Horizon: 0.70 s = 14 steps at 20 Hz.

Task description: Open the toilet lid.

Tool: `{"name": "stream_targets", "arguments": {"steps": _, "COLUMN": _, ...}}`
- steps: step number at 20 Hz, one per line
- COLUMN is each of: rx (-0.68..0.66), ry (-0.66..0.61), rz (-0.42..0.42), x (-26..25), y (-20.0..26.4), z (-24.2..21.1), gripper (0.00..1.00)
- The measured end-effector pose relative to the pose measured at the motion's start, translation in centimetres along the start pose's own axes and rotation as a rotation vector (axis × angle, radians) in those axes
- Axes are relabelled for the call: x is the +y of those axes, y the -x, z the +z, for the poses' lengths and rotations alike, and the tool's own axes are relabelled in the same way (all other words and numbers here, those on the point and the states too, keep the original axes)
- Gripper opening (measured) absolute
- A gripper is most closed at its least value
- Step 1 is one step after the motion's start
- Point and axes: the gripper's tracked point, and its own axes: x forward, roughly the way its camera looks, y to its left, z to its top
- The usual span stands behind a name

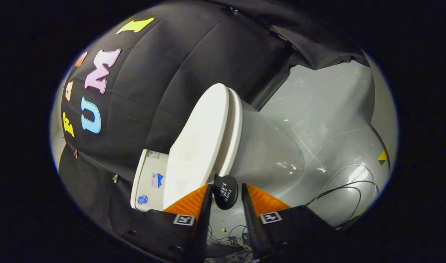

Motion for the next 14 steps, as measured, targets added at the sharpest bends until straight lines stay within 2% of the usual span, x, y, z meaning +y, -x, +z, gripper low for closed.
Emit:
{"name": "stream_targets", "arguments": {"steps": 1, "rx": 0.005, "ry": -0.008, "rz": 0.008, "x": -0.1, "y": 0.0, "z": -0.2, "gripper": 0.46}}
{"name": "stream_targets", "arguments": {"steps": 4, "rx": -0.025, "ry": -0.07, "rz": 0.028, "x": 0.4, "y": -0.7, "z": -0.1, "gripper": 0.46}}
{"name": "stream_targets", "arguments": {"steps": 5, "rx": -0.011, "ry": -0.1, "rz": 0.04, "x": 0.1, "y": 0.4, "z": 0.5, "gripper": 0.28}}
{"name": "stream_targets", "arguments": {"steps": 8, "rx": 0.003, "ry": -0.124, "rz": 0.052, "x": -0.1, "y": -0.2, "z": 0.2, "gripper": 0.25}}
{"name": "stream_targets", "arguments": {"steps": 9, "rx": -0.009, "ry": -0.178, "rz": 0.083, "x": 0.3, "y": 0.5, "z": 0.2, "gripper": 0.19}}
{"name": "stream_targets", "arguments": {"steps": 10, "rx": 0.003, "ry": -0.204, "rz": 0.08, "x": 0.4, "y": -0.7, "z": 0.2, "gripper": 0.12}}
{"name": "stream_targets", "arguments": {"steps": 12, "rx": 0.009, "ry": -0.21, "rz": 0.097, "x": 0.5, "y": 0.1, "z": 0.2, "gripper": 0.12}}
{"name": "stream_targets", "arguments": {"steps": 14, "rx": -0.015, "ry": -0.216, "rz": 0.079, "x": 0.7, "y": 0.2, "z": 0.5, "gripper": 0.12}}
